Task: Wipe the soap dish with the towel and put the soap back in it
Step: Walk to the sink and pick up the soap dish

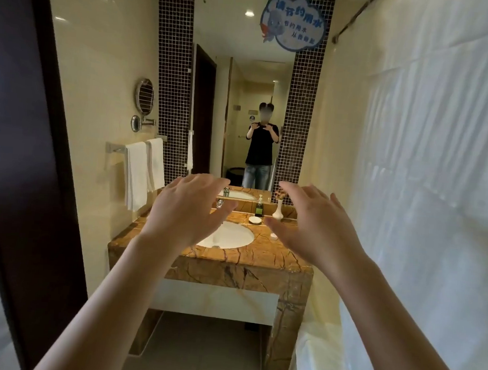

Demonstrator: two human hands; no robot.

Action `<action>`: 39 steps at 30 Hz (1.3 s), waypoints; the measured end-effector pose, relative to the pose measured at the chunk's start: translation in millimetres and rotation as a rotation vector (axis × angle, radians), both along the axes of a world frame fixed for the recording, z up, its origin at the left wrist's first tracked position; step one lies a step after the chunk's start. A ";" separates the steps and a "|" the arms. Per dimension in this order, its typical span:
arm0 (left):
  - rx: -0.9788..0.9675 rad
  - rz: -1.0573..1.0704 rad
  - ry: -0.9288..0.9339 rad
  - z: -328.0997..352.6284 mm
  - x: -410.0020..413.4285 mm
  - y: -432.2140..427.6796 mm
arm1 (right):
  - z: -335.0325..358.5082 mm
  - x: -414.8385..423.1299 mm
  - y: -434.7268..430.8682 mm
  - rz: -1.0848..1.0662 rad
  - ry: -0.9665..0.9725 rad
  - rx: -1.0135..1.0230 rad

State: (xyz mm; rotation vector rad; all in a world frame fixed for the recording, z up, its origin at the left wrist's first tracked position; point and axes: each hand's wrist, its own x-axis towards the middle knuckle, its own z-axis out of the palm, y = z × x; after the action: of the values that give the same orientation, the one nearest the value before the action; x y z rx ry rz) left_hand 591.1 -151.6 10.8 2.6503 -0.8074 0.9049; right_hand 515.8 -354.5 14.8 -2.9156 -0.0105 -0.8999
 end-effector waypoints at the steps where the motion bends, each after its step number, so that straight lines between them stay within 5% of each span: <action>1: -0.001 -0.004 0.002 -0.6 10.2 -1.9 | 0.0 10.3 -1.2 0.000 -0.001 0.000; 22: 0.022 -0.160 0.009 3.3 258.0 -28.5 | 2.0 231.4 -10.5 -0.167 0.001 0.009; 39: -0.023 -0.123 -0.006 4.5 427.9 -105.3 | 10.4 404.2 -87.6 -0.099 -0.063 0.033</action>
State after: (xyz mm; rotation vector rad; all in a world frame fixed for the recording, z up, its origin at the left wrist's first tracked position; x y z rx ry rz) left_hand 1019.0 -256.8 15.2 2.5480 -0.9435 0.8856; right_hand 920.0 -442.2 25.2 -2.8783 0.1438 -0.9959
